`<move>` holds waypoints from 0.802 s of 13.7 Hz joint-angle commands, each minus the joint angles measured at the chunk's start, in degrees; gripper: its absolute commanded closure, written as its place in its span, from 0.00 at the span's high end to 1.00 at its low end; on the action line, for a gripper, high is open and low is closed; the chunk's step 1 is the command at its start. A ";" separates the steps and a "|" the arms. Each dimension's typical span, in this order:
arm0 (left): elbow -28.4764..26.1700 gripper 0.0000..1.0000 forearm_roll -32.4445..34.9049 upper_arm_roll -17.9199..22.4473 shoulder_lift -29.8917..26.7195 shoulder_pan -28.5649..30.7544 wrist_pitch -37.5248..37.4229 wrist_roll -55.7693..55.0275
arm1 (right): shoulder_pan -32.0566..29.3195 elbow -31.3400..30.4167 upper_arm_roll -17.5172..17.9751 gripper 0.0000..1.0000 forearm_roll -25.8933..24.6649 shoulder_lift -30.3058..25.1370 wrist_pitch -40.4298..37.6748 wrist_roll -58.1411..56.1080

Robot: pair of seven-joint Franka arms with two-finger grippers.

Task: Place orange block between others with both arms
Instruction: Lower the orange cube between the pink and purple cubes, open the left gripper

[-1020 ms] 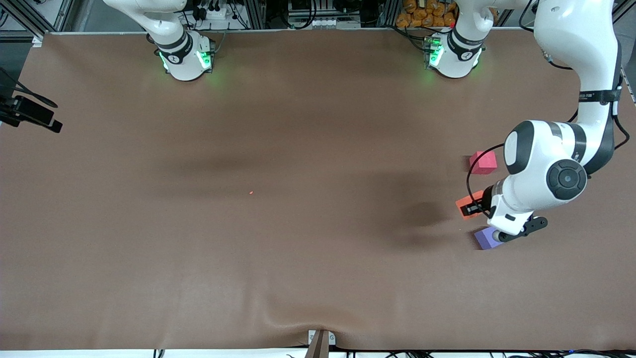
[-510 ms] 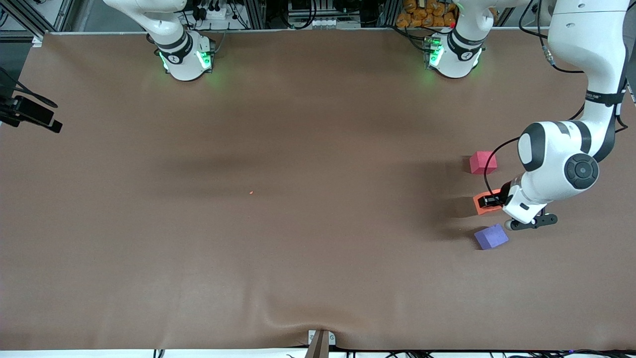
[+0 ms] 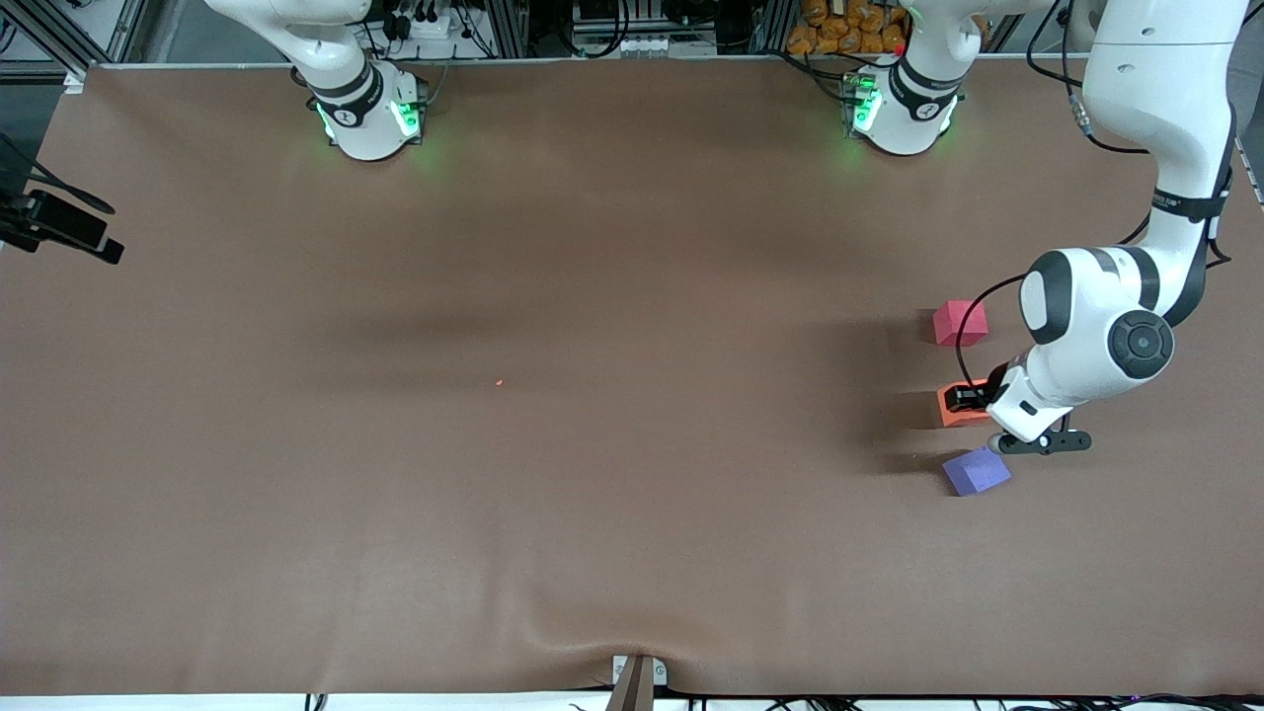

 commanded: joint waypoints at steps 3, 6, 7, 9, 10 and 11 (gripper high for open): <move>-0.70 0.22 -0.21 -0.63 0.60 2.32 2.01 6.06 | -0.96 1.32 0.85 1.00 -0.49 0.52 -0.38 0.49; -1.49 0.25 -0.29 -0.72 1.74 3.28 4.20 9.22 | -0.96 1.32 0.85 1.00 -0.40 0.52 -0.38 0.49; -1.84 0.26 -0.38 -0.72 1.83 3.37 5.00 9.93 | -0.96 1.32 0.85 1.00 -0.31 0.52 -0.38 0.40; -2.46 0.27 -0.73 -0.89 1.74 3.37 5.53 10.11 | -0.87 1.32 0.85 1.00 -0.22 0.61 -0.38 0.40; -2.46 0.27 -0.91 -0.98 1.74 3.37 5.53 10.11 | -0.78 1.32 0.85 1.00 -0.14 0.61 -0.38 0.40; -2.46 0.27 -1.00 -1.59 1.74 3.37 5.53 10.02 | -0.70 1.32 0.85 1.00 -0.13 0.61 -0.38 0.40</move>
